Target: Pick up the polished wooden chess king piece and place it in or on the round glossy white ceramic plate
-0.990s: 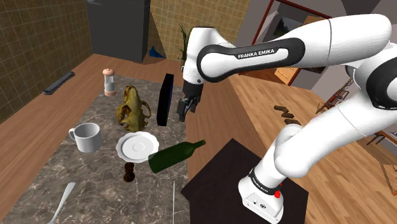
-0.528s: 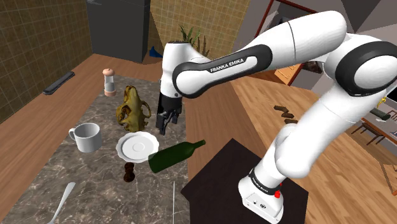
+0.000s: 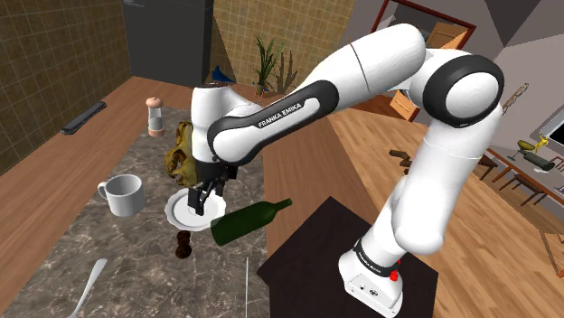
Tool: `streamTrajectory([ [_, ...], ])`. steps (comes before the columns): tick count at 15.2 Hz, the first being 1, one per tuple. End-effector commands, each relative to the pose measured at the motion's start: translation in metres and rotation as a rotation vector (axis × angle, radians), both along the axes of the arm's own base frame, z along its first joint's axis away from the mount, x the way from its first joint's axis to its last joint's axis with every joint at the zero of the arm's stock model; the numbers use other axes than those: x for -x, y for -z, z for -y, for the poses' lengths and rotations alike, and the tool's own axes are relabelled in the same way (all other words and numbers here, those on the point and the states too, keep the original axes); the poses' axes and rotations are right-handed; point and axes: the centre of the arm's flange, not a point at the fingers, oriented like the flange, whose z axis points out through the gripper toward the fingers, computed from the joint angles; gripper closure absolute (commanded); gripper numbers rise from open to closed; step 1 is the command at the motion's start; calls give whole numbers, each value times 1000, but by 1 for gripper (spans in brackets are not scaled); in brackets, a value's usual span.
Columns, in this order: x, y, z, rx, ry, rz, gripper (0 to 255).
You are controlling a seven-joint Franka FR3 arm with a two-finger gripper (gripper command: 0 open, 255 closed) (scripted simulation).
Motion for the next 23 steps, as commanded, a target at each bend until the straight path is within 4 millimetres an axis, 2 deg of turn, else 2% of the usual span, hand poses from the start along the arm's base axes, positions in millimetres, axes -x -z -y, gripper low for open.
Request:
streamTrajectory([
  [1,-10,16,-20,-5,-14,-6,0],
  [7,-28,61,-80,-16,-58,-22,0],
  [15,-21,100,-82,-16,-58,-22,0],
  [22,-21,100,-82,-16,-58,-22,0],
  [23,-21,100,-82,-16,-58,-22,255],
])
